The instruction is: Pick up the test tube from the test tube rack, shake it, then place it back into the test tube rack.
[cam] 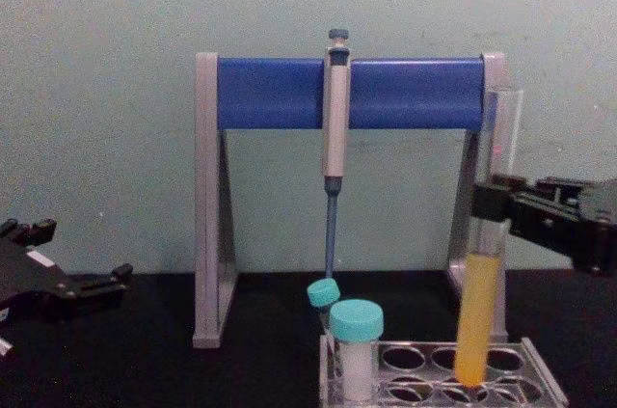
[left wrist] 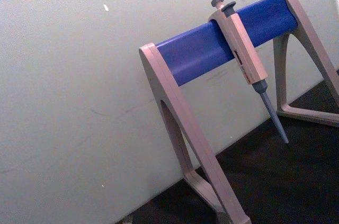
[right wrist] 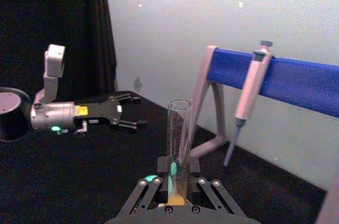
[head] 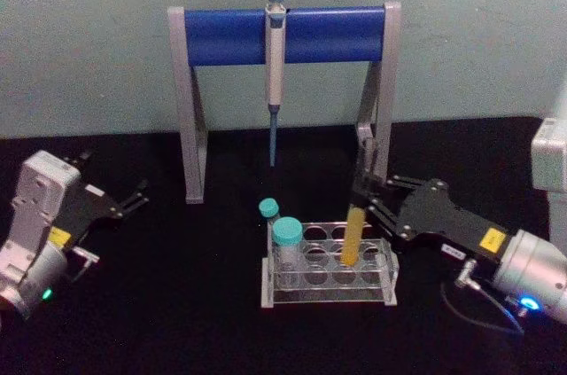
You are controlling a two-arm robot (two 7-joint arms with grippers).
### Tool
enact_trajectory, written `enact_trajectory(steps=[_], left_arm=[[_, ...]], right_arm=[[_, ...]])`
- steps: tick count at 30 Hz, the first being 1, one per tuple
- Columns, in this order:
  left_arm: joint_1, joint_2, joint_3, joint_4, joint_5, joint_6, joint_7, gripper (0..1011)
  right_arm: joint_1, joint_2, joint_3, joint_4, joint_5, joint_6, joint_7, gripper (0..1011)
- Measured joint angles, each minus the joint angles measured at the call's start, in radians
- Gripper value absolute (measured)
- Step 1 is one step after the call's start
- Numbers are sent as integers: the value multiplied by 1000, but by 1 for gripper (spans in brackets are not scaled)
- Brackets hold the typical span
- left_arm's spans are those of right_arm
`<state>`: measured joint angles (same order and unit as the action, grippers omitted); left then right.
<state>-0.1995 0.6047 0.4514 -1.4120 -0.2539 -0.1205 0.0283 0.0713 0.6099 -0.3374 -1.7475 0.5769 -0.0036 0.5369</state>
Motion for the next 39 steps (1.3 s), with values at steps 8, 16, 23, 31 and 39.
enact_trajectory(steps=[8,16,23,31,39], left_arm=[[0,0,0,0,0,0,0,1010],[0,0,0,0,0,0,0,1010],[0,0,0,0,0,0,0,1010],[0,0,0,0,0,0,0,1010],[0,0,0,0,0,0,0,1010]], right_arm=[[71,-41,-51,48,-16,6,3,214],[148,-95,-69,135,-37,13,-30,214],[169,-113,-58,176,-38,15,-47,214],[158,-104,-37,178,-39,16,-59,214],[136,-90,-14,160,-39,15,-65,214]])
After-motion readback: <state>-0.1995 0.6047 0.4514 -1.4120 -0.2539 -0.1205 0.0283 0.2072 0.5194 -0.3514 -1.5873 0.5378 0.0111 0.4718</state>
